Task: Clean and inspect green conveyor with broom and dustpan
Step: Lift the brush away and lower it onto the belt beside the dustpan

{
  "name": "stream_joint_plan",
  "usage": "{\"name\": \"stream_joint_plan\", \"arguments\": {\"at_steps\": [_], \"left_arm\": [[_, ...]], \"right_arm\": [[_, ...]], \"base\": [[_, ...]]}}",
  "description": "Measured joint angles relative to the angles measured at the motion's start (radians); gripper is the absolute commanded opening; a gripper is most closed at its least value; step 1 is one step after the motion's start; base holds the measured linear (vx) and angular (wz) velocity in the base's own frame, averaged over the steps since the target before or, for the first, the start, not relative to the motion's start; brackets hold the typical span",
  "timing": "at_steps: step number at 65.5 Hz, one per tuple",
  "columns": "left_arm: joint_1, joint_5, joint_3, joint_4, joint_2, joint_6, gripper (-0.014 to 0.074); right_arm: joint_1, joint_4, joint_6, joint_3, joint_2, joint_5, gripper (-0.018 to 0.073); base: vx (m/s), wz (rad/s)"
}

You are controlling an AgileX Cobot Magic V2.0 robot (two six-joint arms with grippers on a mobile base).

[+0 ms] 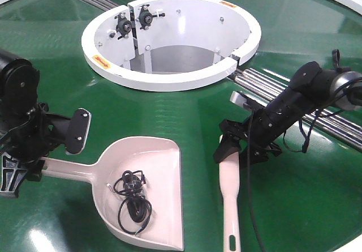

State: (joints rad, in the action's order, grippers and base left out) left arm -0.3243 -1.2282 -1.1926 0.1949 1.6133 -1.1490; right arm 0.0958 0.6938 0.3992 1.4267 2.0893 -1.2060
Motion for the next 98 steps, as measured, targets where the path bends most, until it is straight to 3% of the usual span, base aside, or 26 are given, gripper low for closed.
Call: {"name": "stream_joint_plan", "arguments": {"at_steps": [46,73,98], "left_arm": [[0.0,0.0,0.0,-0.001,0.0,0.0,-0.0024],[0.0,0.0,0.0,-0.001,0.0,0.0,-0.0024],[0.0,0.0,0.0,-0.001,0.0,0.0,-0.0024]], "right_arm": [[-0.002,-0.002,0.003,0.0,-0.003,0.002,0.0445],[-0.002,-0.001,0.005,0.0,-0.013,0.003,0.0525],[-0.002,0.002,0.006,0.0,-0.03,0.003,0.053]], "base": [[0.0,0.0],[0.0,0.0],[0.0,0.0]]}}
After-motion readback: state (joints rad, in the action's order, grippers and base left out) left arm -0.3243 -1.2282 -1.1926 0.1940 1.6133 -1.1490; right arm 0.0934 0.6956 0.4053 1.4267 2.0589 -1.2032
